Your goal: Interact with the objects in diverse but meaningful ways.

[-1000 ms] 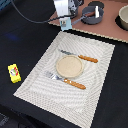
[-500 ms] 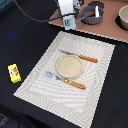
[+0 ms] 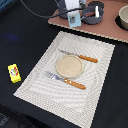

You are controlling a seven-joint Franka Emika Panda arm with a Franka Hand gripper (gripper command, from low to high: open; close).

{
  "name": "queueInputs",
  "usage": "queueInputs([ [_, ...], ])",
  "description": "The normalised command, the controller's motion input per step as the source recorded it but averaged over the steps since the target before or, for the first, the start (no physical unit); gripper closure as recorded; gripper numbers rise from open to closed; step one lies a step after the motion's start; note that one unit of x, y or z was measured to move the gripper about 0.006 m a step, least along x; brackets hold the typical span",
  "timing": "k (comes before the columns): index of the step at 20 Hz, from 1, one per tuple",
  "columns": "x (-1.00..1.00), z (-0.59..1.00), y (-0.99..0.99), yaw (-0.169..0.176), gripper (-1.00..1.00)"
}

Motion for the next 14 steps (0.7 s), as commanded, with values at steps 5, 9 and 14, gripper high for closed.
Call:
queueInputs([
  [5,0.90,0.01,0.00,-0.022,1.00],
  [9,0.72,-0.25,0.00,-0.034,1.00],
  [14,0.27,-0.40,-0.05,-0.003,1.00],
])
